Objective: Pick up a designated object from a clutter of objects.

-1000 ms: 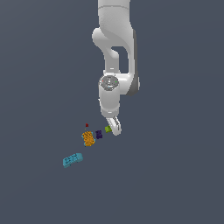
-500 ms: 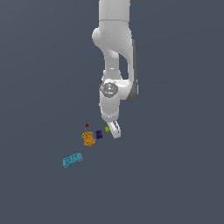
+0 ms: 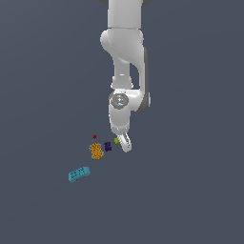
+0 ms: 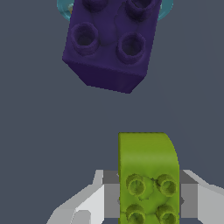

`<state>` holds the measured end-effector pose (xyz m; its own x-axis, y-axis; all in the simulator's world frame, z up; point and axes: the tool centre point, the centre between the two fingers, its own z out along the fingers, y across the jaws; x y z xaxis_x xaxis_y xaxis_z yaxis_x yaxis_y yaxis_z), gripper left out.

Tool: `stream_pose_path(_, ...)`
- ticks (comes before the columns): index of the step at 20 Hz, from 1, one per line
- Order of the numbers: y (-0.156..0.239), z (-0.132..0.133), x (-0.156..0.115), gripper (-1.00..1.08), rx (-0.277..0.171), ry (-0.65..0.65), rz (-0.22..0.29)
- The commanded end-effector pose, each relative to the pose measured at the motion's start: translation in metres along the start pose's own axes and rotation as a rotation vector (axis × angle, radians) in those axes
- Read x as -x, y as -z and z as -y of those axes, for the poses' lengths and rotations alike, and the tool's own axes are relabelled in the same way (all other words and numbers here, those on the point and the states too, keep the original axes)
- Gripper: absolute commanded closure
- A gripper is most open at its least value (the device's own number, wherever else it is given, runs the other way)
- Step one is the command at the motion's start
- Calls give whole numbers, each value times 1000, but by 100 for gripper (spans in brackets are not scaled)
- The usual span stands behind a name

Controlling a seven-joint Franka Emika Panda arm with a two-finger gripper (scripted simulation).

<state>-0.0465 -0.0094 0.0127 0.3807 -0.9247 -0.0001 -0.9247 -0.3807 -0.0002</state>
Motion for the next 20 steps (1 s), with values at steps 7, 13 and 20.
stream_pose_path(7,0,0,0,108,0,0,0)
stream_pose_path(13,9,2,2,108,0,0,0)
stream_pose_path(20,43,12,9,108,0,-1,0)
